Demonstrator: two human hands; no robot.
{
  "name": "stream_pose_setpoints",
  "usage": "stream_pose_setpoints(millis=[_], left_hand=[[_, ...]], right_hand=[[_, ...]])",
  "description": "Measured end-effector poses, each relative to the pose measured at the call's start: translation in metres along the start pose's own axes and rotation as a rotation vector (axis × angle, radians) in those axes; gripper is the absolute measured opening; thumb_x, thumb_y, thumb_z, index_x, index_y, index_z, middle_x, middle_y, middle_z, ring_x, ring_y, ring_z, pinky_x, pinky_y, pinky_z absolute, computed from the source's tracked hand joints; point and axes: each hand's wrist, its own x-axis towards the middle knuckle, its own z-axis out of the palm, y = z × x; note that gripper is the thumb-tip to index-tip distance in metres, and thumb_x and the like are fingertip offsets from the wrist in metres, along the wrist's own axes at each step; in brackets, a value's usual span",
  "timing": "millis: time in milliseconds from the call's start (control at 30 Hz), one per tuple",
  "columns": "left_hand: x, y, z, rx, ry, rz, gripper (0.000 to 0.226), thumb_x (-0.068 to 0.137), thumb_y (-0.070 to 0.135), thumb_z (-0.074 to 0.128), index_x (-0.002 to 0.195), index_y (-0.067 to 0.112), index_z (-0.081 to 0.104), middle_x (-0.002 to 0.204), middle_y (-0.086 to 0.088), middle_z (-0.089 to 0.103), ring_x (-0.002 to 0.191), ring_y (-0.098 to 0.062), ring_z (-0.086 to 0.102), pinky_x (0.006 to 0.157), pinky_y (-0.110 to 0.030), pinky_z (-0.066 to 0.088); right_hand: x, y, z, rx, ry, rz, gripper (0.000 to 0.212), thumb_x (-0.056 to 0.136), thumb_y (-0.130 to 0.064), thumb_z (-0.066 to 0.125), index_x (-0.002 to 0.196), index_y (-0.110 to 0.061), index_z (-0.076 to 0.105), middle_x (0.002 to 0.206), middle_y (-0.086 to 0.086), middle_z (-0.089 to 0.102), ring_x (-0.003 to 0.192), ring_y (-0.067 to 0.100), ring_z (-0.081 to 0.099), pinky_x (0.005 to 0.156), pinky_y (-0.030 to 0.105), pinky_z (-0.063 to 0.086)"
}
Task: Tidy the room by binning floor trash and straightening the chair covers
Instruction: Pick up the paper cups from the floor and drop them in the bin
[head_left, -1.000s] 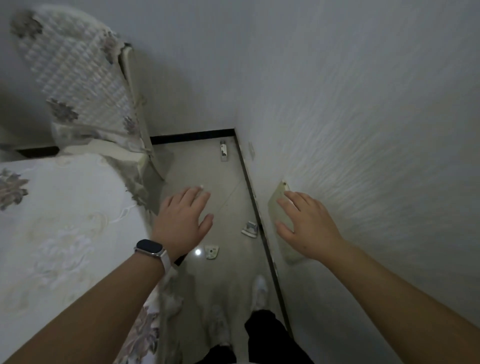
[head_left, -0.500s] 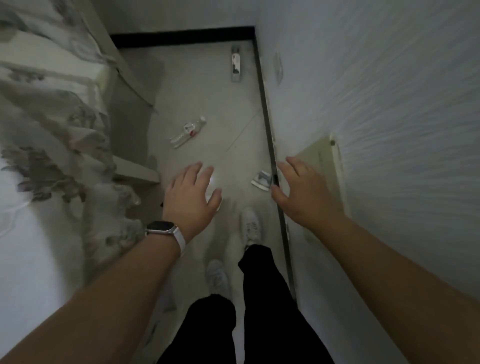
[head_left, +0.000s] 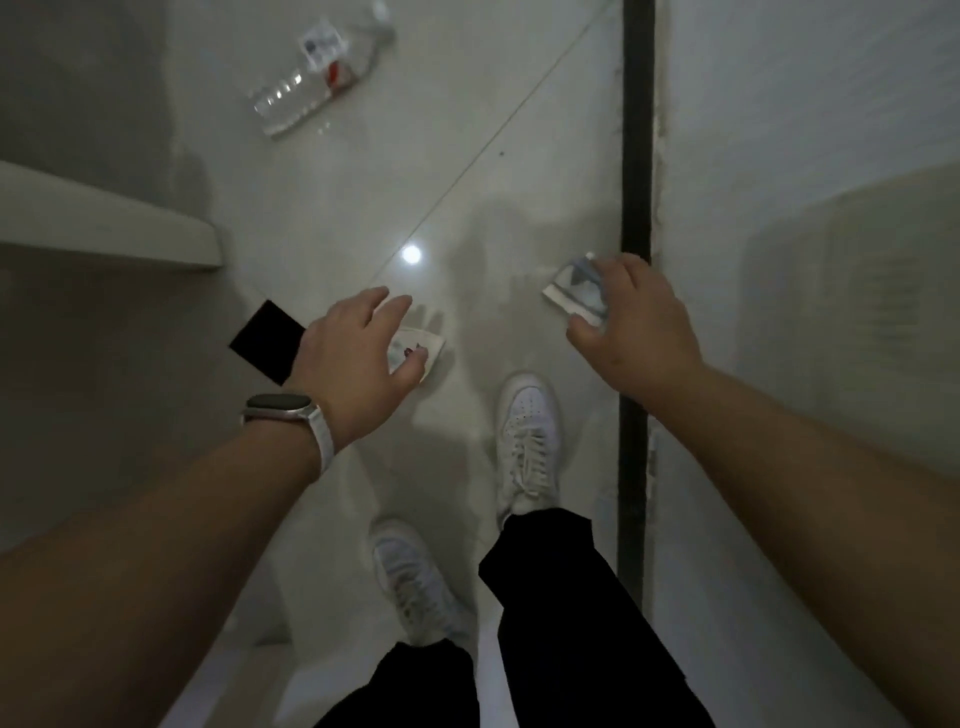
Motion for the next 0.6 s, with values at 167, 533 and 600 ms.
stream_pose_setpoints(millis=[167,533,600], left_hand=[[0.018,-0.037,0.077,-0.022,-0.067,-0.042,0.074,0.079,0.057,0.049,0.138,0.012,0.053,0.141,-0.017,0.052,0.126,-0.038,0.051,0.103,-0.051,0.044],[0.065,-0.073,0.169,0.065,-0.162,-0.273,0.092,0.066,0.062,0.079,0.141,0.026,0.038,0.137,-0.014,0.041,0.118,-0.04,0.048,0.089,-0.051,0.045],[0.066,-0.073,0.178,0.034,-0.17,-0.3,0.086,0.065,0.056,0.083,0.135,0.025,0.043,0.13,-0.014,0.041,0.112,-0.039,0.051,0.086,-0.049,0.046]], right_hand=[[0.036,0.043,0.071,-0.013,-0.074,0.034,0.066,0.084,-0.034,0.066,0.141,-0.014,0.041,0.14,0.013,0.044,0.123,0.034,0.044,0.1,0.046,0.041],[0.107,0.088,0.15,-0.043,-0.035,0.131,0.085,0.086,-0.046,0.067,0.149,-0.008,0.024,0.149,0.016,0.033,0.137,0.034,0.028,0.109,0.046,0.033],[0.115,0.089,0.152,-0.104,-0.019,0.155,0.088,0.082,-0.049,0.07,0.147,-0.007,0.027,0.143,0.016,0.039,0.132,0.035,0.032,0.106,0.046,0.035]])
